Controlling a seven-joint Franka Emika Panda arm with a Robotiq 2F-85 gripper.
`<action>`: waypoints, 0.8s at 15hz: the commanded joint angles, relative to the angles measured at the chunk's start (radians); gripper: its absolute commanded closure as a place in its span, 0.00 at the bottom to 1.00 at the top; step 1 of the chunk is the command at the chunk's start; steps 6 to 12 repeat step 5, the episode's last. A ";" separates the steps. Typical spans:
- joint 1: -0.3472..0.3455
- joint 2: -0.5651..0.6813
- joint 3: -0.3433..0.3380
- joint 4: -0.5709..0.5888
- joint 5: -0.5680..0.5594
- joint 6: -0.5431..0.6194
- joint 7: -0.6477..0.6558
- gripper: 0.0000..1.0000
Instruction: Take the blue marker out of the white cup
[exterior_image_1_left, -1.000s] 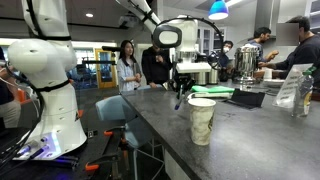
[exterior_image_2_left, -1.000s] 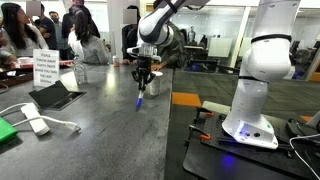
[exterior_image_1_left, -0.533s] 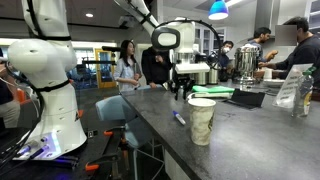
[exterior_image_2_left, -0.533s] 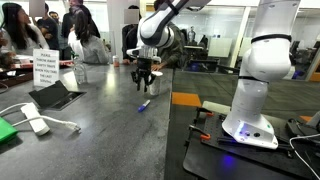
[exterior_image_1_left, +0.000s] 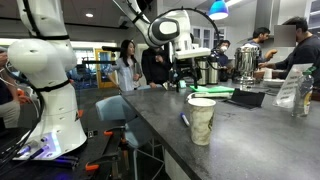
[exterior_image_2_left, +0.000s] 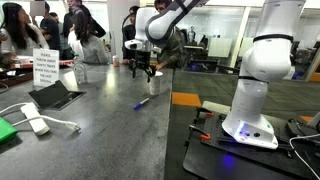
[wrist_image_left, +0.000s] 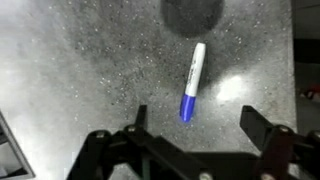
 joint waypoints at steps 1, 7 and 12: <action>0.005 -0.082 0.006 0.001 -0.030 -0.093 0.065 0.00; 0.024 -0.152 -0.002 0.026 -0.002 -0.203 0.049 0.00; 0.024 -0.152 -0.002 0.026 -0.002 -0.203 0.049 0.00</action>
